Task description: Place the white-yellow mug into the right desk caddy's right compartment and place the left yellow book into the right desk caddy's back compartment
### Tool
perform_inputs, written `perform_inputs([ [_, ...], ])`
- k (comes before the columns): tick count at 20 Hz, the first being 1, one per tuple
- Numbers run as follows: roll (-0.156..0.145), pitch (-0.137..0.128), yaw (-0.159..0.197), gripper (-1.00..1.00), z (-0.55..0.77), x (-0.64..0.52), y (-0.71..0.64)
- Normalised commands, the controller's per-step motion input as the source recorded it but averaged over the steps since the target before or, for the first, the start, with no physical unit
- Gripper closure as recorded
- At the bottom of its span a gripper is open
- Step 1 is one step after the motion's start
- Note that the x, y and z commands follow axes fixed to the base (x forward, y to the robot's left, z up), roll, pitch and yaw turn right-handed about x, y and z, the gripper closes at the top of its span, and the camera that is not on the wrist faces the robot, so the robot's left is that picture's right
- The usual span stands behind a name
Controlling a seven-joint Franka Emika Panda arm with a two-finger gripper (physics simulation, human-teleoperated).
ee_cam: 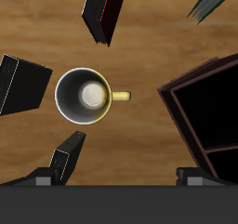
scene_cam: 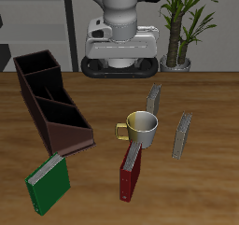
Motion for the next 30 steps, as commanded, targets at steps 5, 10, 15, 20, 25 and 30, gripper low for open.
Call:
perform_inputs([
  [5,-0.018,-0.085,-0.071,-1.0,-0.09,0.0,0.05],
  [10,-0.065,-0.062,-0.143,-1.0,-0.16,0.0,0.05],
  [15,-0.039,-0.074,-0.159,-1.0,-0.18,0.05,0.13],
  [20,-0.003,0.001,-0.196,-1.0,-0.16,0.08,0.01],
  [25,-0.103,-0.018,-0.149,-1.0,-0.27,0.07,0.01],
  [30,-0.03,0.001,-0.167,-1.0,-0.26,0.05,-0.1],
])
